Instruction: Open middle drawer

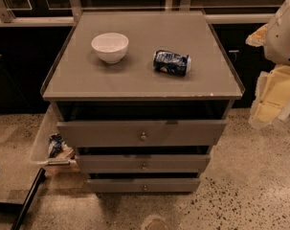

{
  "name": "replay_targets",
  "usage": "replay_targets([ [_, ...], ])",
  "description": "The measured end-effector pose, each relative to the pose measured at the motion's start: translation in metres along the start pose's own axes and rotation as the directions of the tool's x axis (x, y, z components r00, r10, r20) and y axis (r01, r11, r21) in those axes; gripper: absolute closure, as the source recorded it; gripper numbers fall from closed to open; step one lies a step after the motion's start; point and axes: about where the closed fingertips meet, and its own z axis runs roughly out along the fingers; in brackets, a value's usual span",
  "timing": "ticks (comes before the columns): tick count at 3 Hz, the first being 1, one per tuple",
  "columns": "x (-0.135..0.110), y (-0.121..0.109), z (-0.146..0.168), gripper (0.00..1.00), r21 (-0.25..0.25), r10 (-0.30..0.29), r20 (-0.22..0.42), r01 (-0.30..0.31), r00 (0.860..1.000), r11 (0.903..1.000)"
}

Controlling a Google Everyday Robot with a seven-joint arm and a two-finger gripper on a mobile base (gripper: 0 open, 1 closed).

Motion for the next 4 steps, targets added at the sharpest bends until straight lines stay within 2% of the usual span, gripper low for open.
replay_targets([
  [1, 0.0, 0.0, 0.0, 0.0, 0.002, 0.001, 0.002, -0.001, 1.0, 1.0],
  [2, 0.003, 0.019, 0.035, 0.0, -0.064, 0.002, 0.011, -0.001, 1.0, 0.998],
  [3, 0.018, 0.05, 0.092, 0.0, -0.164, -0.001, 0.029, 0.005, 1.0, 0.9865],
  [4, 0.034, 0.078, 0.141, 0.0, -0.222, -0.034, 0.05, 0.044, 0.998, 0.9741],
])
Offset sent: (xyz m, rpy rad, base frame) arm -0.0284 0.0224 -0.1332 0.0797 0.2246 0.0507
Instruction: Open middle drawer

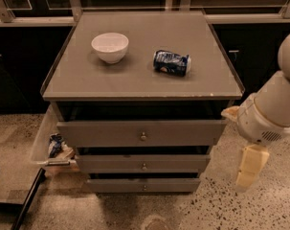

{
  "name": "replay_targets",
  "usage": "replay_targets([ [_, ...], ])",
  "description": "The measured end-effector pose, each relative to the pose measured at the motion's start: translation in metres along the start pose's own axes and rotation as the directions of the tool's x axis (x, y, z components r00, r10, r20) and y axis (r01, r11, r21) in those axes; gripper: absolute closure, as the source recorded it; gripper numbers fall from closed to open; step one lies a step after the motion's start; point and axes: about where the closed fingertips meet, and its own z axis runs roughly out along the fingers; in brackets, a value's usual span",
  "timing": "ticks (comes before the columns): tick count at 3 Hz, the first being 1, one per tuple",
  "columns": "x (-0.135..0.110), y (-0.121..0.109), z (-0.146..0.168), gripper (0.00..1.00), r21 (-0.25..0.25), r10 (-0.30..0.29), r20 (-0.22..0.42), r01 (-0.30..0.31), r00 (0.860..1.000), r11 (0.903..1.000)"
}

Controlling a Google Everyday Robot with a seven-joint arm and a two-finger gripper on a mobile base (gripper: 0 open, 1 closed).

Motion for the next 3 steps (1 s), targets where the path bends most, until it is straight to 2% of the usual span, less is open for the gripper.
replay_targets([
  [1, 0.009, 0.014, 0.047, 0.0, -0.044, -0.051, 0.037, 0.053, 0.998, 0.9976],
  [2, 0.013, 0.023, 0.092, 0.0, -0.096, -0.078, 0.048, 0.082, 0.996, 0.992],
  [3, 0.013, 0.023, 0.092, 0.0, -0.096, -0.078, 0.048, 0.082, 0.996, 0.992],
])
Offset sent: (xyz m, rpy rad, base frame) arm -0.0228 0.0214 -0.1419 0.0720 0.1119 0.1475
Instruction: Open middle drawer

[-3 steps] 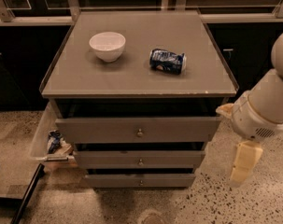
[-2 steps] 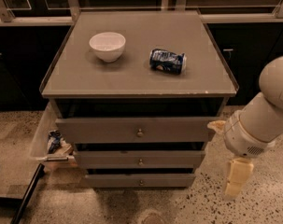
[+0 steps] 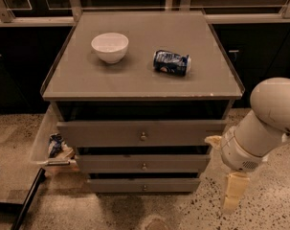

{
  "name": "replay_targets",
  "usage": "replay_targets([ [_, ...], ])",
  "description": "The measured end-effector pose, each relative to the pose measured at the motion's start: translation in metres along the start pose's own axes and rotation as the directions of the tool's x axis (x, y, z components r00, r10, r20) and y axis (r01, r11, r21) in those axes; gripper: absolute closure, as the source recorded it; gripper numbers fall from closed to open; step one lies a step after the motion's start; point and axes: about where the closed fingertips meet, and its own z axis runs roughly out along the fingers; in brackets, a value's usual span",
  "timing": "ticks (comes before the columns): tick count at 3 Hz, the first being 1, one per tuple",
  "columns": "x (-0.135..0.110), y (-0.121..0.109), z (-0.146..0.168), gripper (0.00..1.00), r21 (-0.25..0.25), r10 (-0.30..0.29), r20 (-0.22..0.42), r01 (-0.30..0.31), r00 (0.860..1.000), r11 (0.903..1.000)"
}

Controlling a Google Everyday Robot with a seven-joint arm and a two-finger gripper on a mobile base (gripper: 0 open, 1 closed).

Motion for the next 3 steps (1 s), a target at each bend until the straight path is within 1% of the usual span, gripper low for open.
replay_targets([
  [1, 0.008, -0.007, 0.039, 0.0, -0.037, 0.001, 0.027, 0.0, 1.0, 0.9993],
  [2, 0.021, -0.023, 0.086, 0.0, -0.045, -0.025, 0.068, 0.028, 0.997, 0.9986],
  [3, 0.026, -0.032, 0.118, 0.0, 0.0, -0.063, 0.106, 0.064, 0.992, 0.998],
])
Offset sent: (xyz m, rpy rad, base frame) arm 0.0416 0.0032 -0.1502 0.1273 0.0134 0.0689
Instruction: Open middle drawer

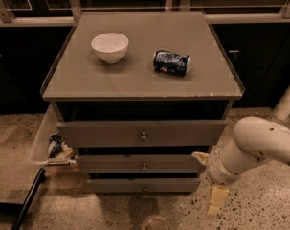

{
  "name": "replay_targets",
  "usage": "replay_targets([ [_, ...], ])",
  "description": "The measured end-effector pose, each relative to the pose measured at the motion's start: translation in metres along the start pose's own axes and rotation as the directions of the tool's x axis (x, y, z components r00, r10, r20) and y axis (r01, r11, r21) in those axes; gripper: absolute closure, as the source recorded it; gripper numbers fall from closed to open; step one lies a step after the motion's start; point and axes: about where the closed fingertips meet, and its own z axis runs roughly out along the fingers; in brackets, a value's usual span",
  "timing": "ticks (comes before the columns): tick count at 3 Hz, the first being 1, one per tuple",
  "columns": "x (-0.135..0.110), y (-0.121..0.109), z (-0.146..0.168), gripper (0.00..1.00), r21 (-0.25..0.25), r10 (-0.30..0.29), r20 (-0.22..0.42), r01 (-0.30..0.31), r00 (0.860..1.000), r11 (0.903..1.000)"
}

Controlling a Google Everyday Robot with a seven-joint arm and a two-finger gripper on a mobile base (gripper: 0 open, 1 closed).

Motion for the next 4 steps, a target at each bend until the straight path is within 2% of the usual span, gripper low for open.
replay_targets([
  [1, 0.005, -0.006, 0.021, 0.0, 0.091, -0.048, 0.032, 0.044, 0.998, 0.9948],
  [2, 0.009, -0.019, 0.035, 0.0, 0.198, -0.055, 0.055, 0.043, 0.997, 0.9792],
  [3, 0.009, -0.019, 0.035, 0.0, 0.198, -0.055, 0.055, 0.043, 0.997, 0.9792],
  [4, 0.017, -0.027, 0.061, 0.0, 0.197, -0.052, 0.063, 0.039, 0.997, 0.9797],
])
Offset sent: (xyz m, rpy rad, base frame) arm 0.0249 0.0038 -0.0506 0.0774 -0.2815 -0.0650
